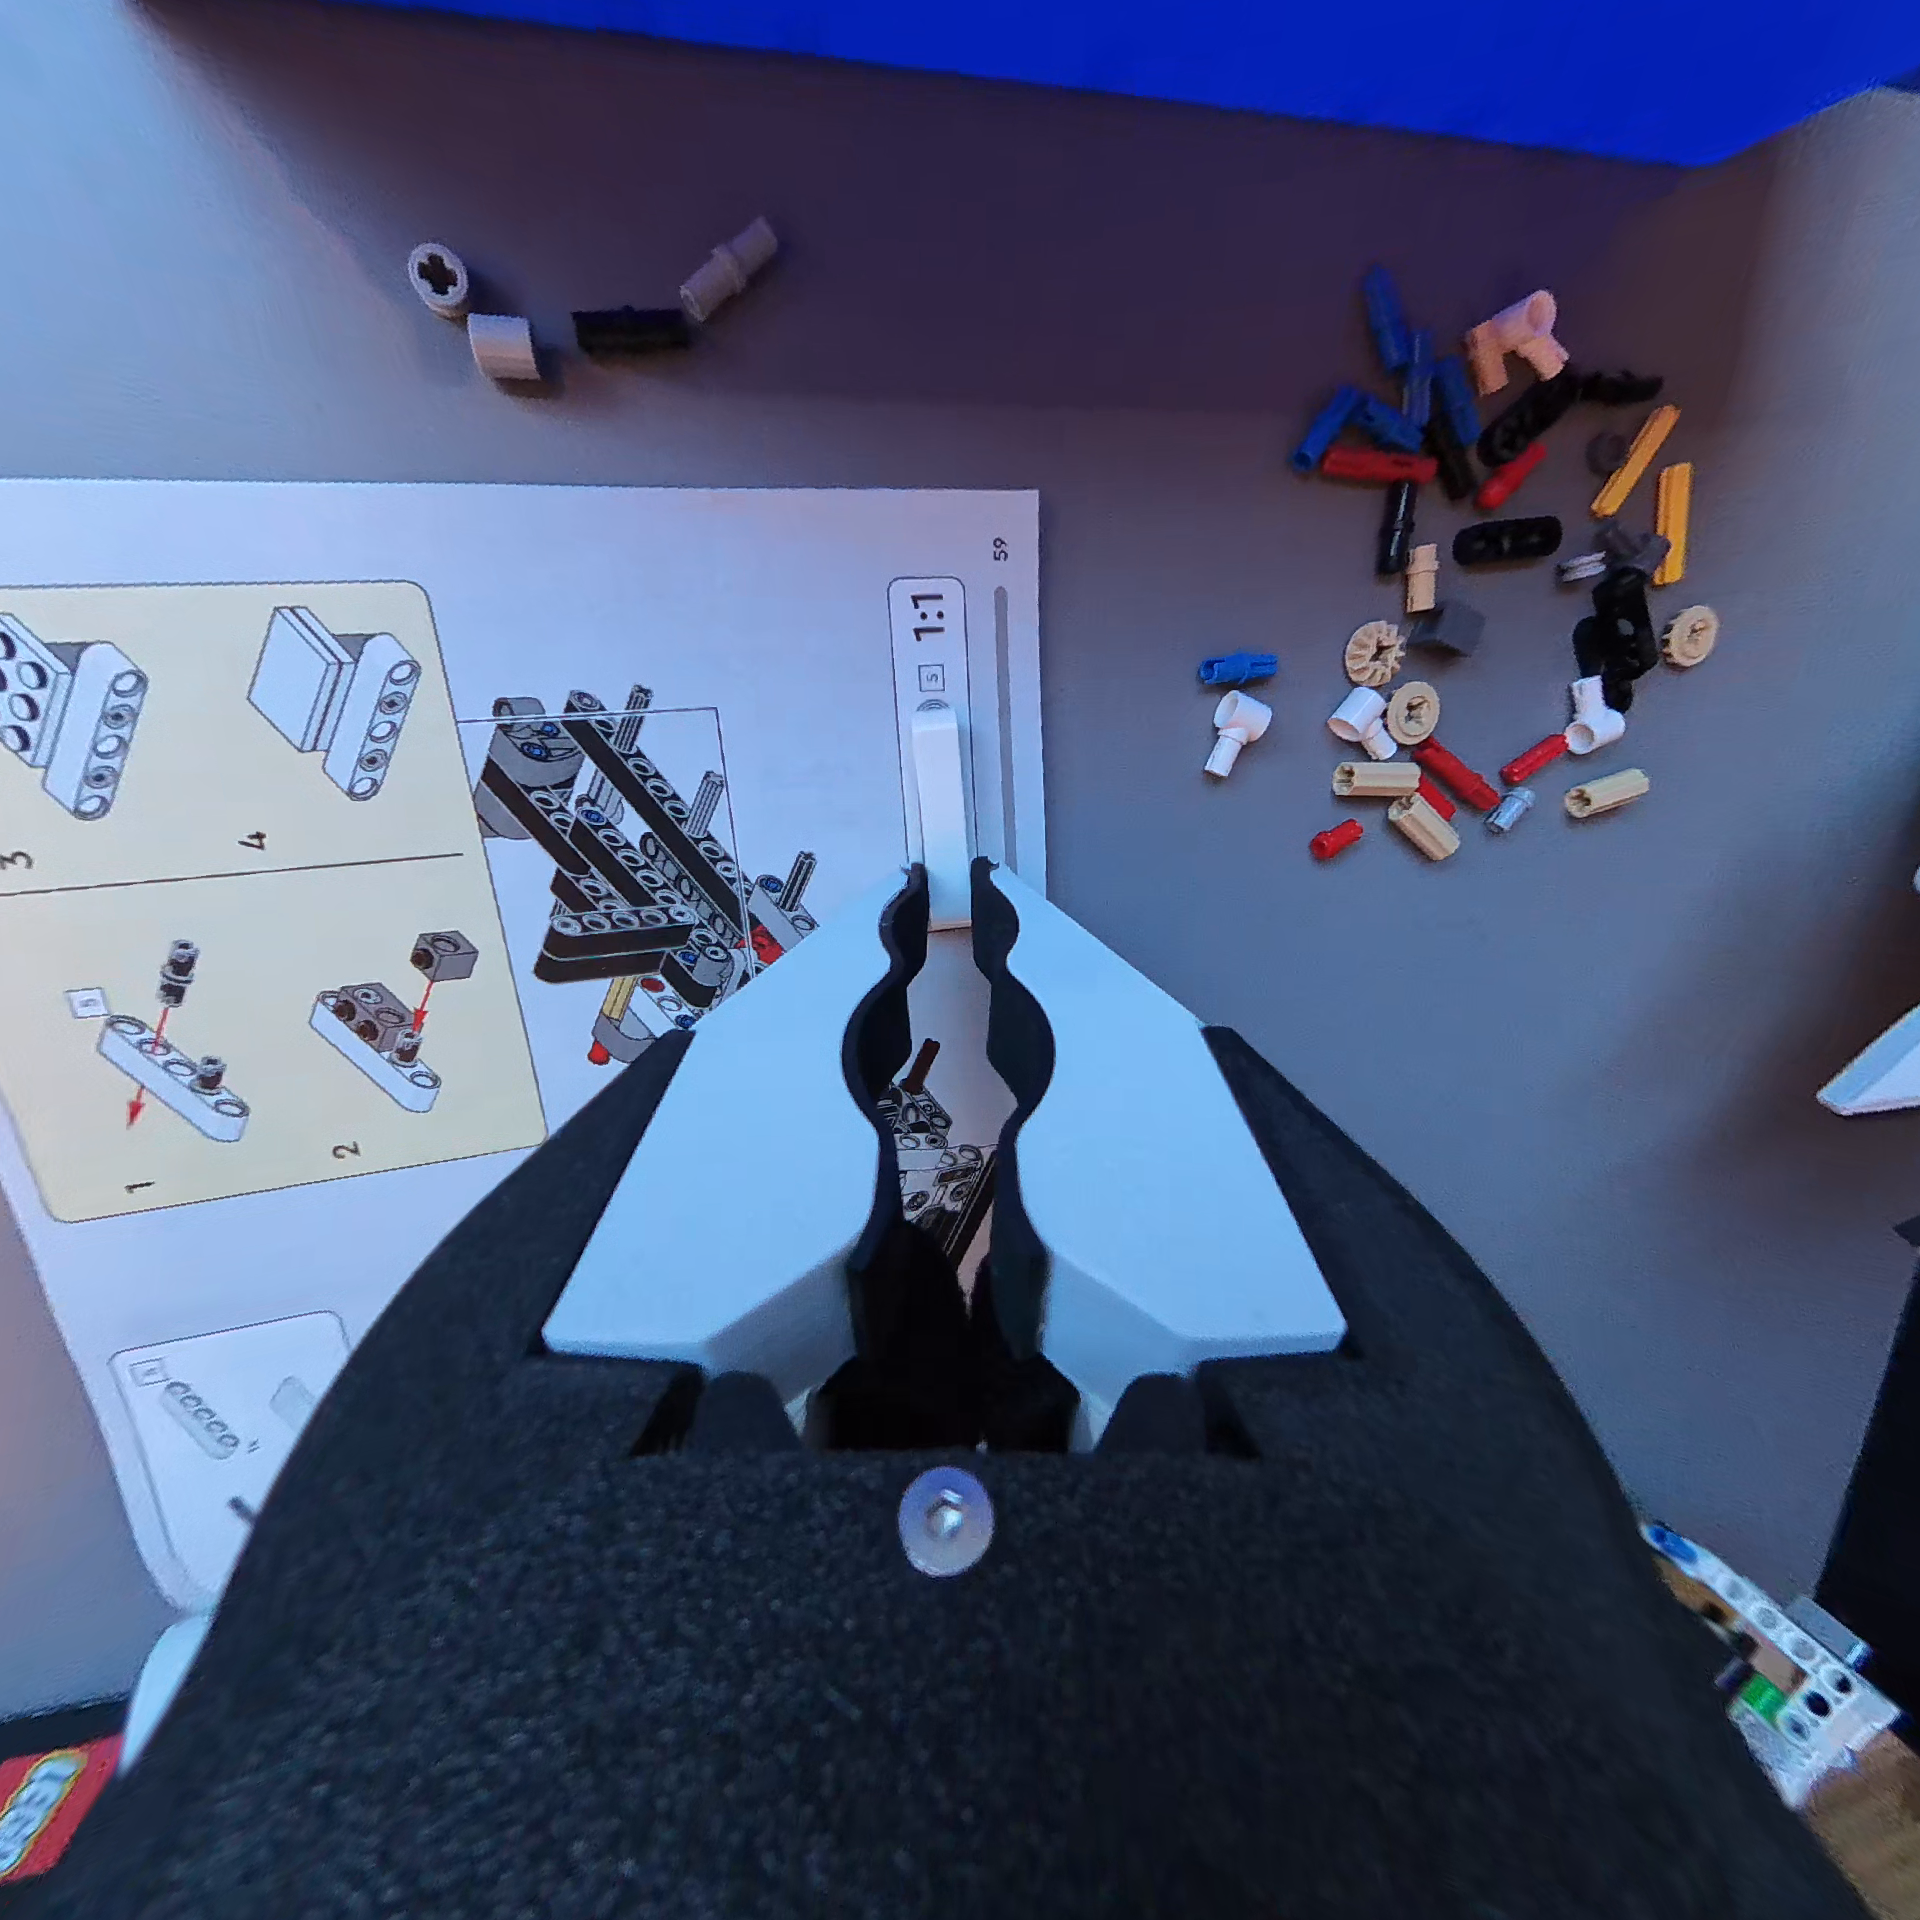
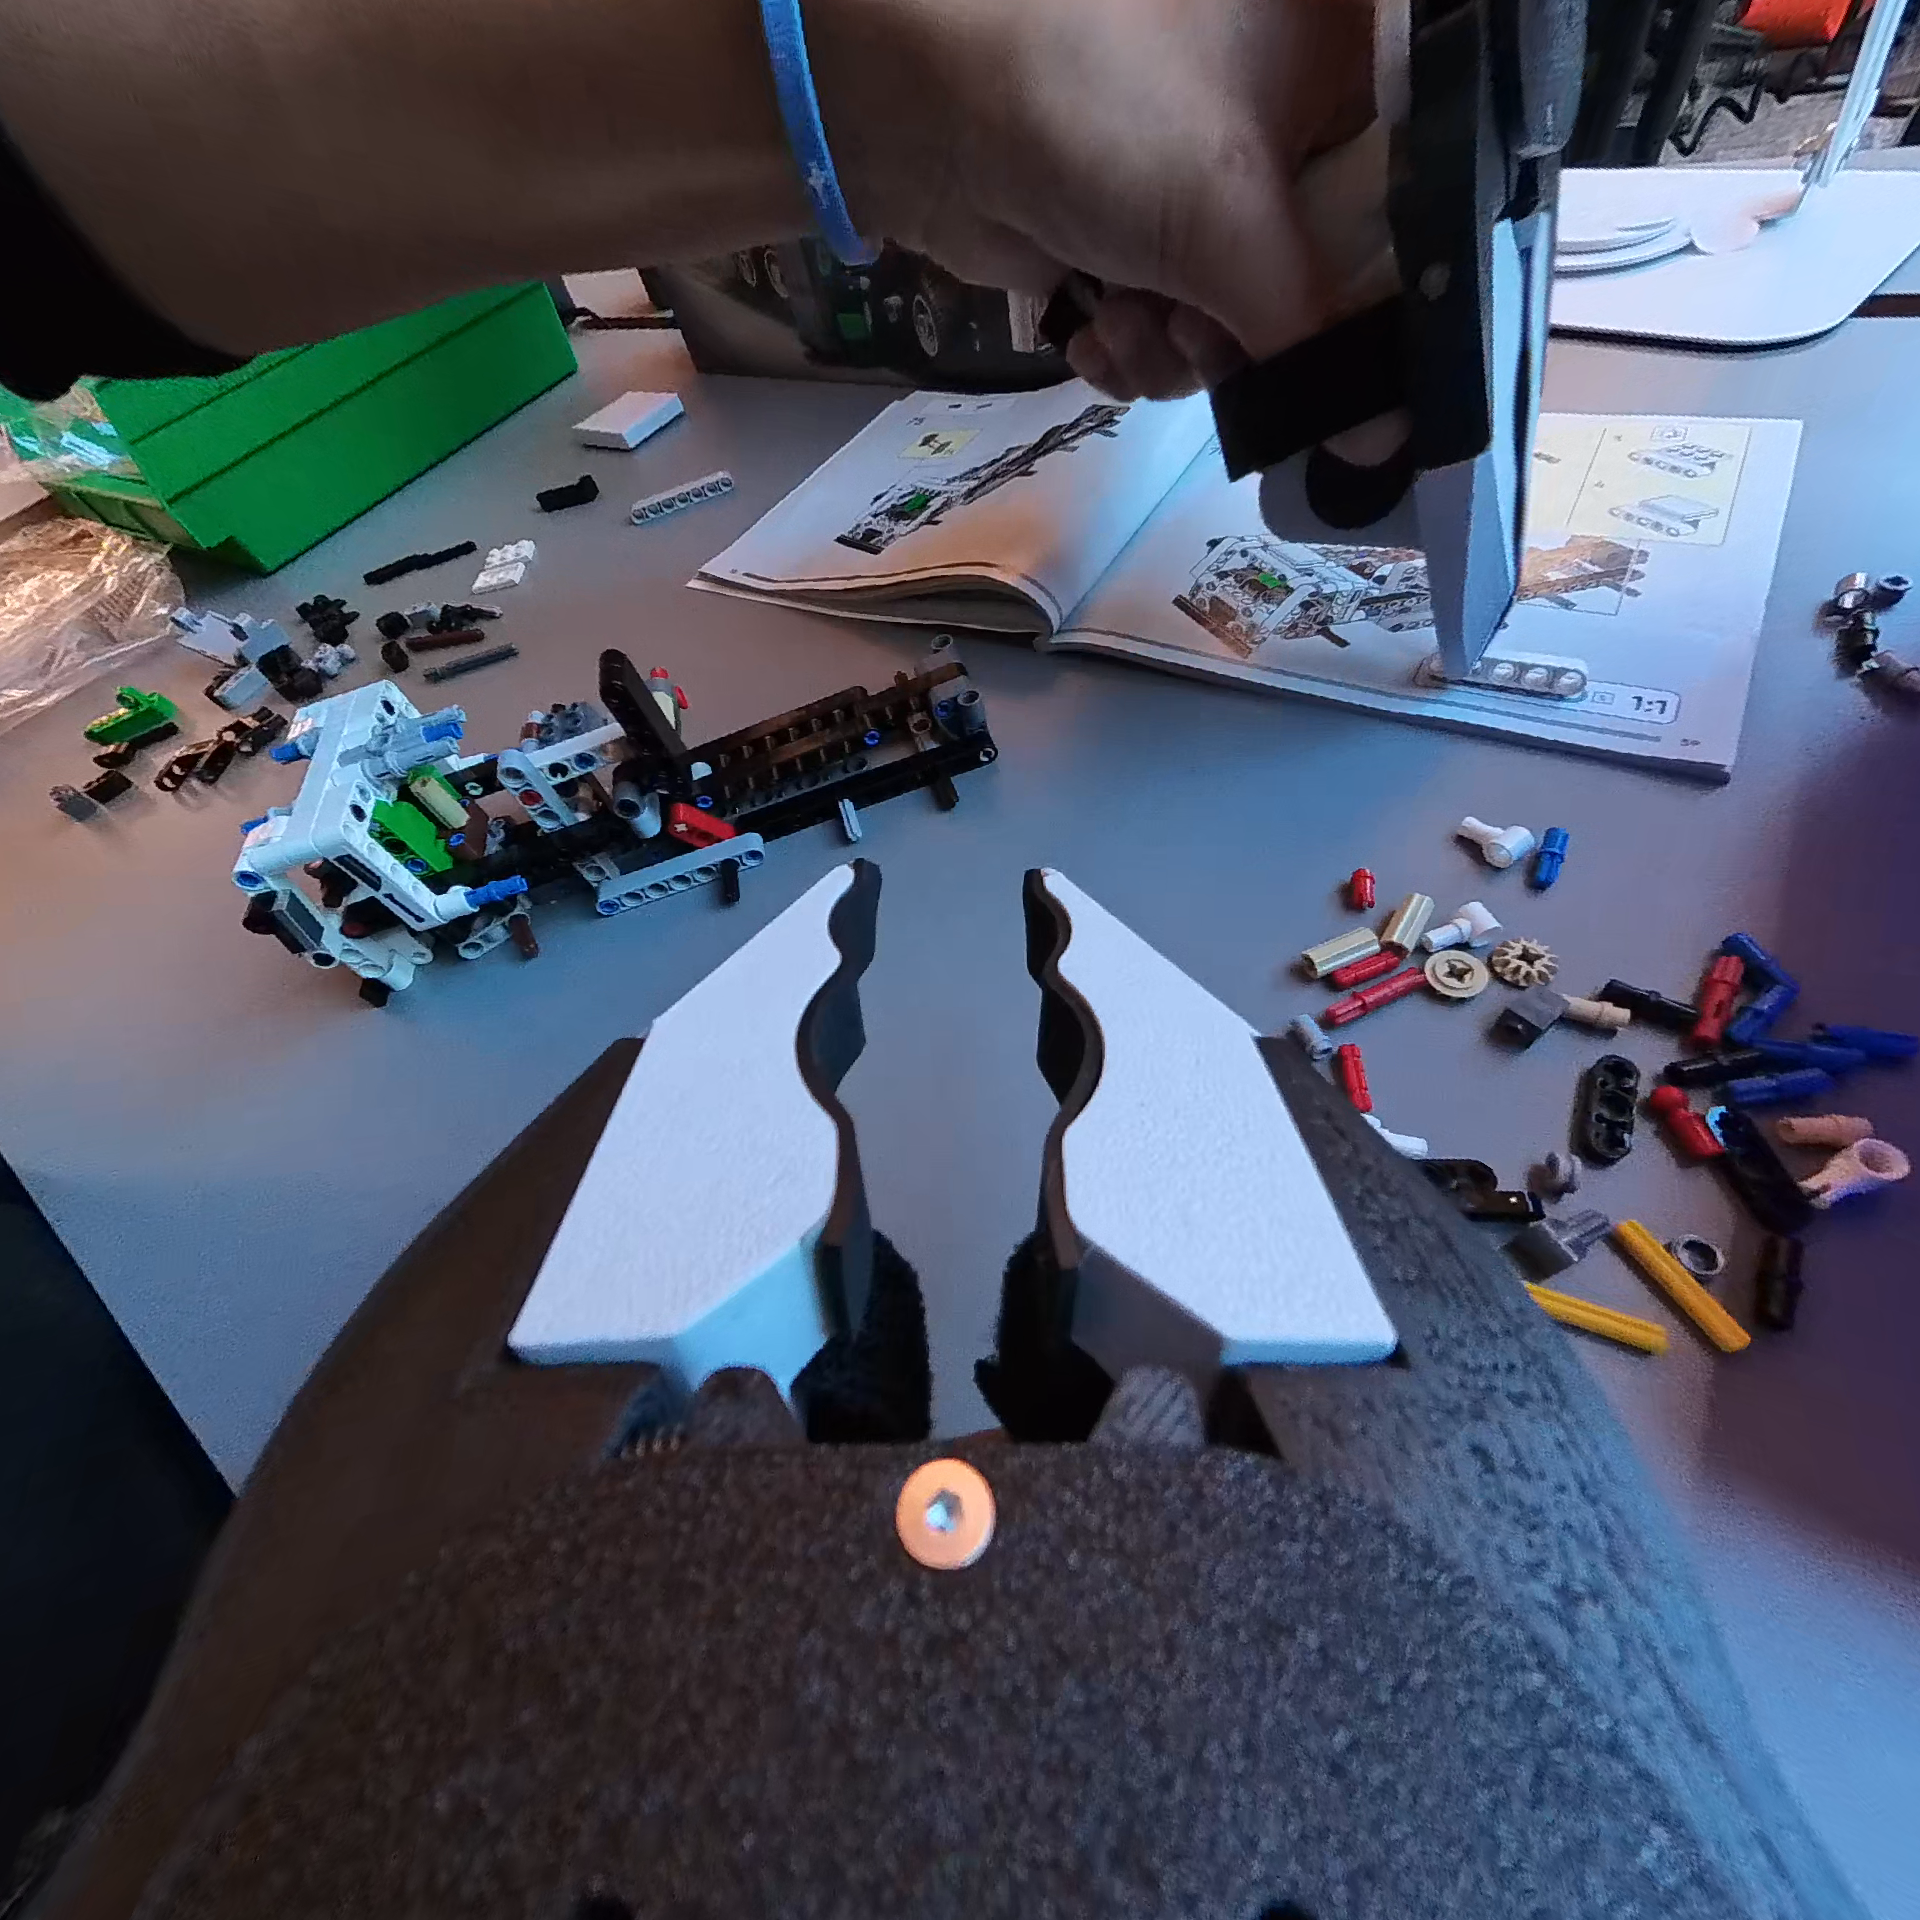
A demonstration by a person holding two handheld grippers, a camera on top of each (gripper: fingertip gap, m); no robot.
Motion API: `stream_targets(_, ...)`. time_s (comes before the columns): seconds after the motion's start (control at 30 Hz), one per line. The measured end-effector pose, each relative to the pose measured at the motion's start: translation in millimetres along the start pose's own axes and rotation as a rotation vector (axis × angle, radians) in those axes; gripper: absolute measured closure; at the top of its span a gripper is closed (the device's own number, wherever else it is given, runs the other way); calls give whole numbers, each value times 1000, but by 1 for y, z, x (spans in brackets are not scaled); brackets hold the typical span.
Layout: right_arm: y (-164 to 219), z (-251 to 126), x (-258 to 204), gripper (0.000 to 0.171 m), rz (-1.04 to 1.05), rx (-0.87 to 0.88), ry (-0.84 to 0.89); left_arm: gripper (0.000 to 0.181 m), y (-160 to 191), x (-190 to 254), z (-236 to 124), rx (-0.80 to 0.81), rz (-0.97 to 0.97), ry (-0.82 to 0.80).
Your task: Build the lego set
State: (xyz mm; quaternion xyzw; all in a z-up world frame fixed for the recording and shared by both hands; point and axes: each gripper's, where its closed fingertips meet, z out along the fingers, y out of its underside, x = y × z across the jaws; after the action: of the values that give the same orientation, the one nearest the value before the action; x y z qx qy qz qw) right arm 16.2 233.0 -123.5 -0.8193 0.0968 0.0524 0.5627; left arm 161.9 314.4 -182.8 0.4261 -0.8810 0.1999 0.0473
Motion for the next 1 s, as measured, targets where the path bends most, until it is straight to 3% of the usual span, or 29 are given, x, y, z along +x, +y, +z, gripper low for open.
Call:
stream_targets(0.37,2,-1,-1,143,-7,-7,-14,174,1,6,-11,19,14,-93)
stream_targets(0.5,-4,-17,14,143,18,18,0,174,17,73,-84,278,-108,-158)
stream_targets(0.6,-4,-27,31,142,31,27,14,174,48,141,-106,434,-229,-183)
stream_targets(0.8,9,-22,31,142,-27,-47,-31,174,90,230,-51,412,-375,-219)
stream_targets(1.0,17,-3,15,142,-110,-111,-63,174,124,249,5,215,-423,-268)
